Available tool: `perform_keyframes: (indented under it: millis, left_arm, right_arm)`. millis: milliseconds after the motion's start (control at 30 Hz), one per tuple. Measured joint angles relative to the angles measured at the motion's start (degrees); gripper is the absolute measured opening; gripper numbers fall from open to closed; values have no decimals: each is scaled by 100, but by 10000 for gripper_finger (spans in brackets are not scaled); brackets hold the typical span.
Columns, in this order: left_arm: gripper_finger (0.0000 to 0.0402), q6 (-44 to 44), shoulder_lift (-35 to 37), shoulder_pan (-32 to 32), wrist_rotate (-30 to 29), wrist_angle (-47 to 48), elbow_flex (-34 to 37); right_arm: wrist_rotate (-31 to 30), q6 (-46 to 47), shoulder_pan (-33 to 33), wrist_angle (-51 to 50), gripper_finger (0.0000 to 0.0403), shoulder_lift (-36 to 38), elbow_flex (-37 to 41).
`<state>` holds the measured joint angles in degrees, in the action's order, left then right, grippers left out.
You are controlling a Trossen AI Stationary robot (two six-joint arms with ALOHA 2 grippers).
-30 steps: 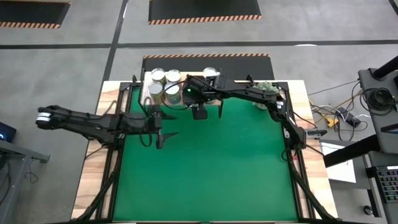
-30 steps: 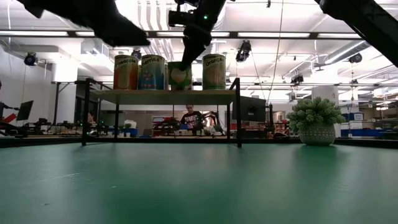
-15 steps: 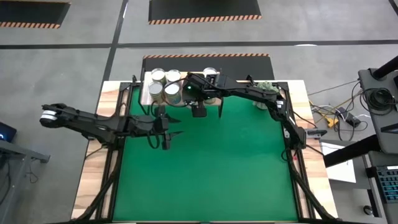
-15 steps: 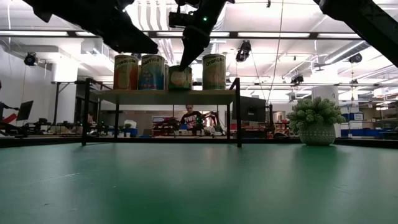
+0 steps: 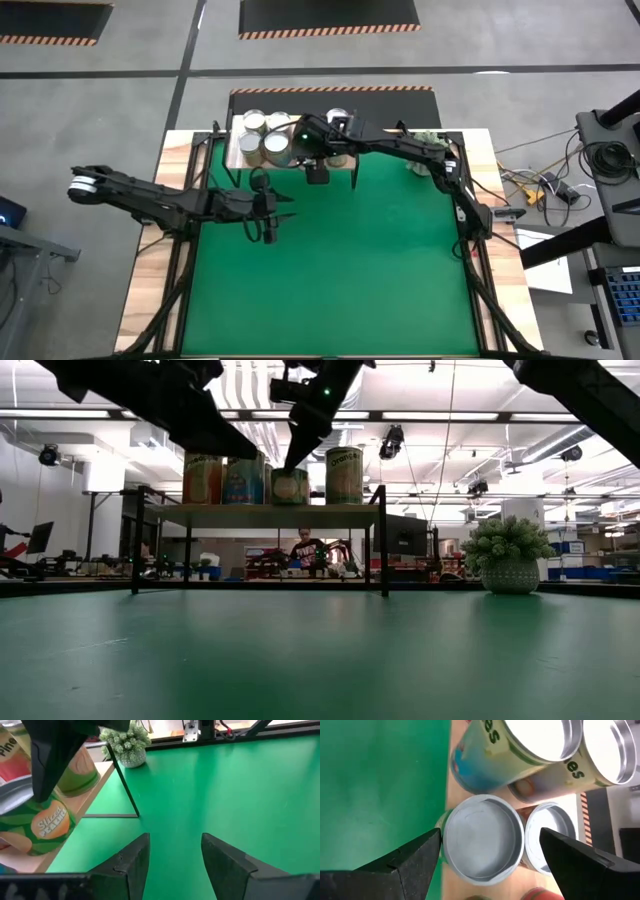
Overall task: Pick and place cans onto a shelf
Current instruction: Put the canned sliced peaches on the shelf, then return to Home Position
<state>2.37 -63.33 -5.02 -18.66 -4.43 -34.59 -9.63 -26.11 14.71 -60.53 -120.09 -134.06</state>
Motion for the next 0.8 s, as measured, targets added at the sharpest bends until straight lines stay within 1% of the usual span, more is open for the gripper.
perform_keyframes:
  millis: [133,433,567,633,733,800]
  left_arm:
    - [160,2,42,-34,-6,1,0]
    - [160,30,54,-62,-5,8,0]
    - [160,206,207,-156,-6,40,2]
    - [160,310,453,-277,-6,125,2]
    - [160,363,1020,-495,-11,396,2]
    - [160,364,1435,-637,-37,534,8]
  right_arm:
    - [-96,-85,55,2,327,0,0]
    - [-91,-208,121,168,326,0,0]
    - [-71,-318,92,-31,327,52,-3]
    - [180,-184,43,-218,326,203,-9]
    - [1076,159,-50,-484,325,515,-7]
    - [1504,369,-149,-589,325,729,87]
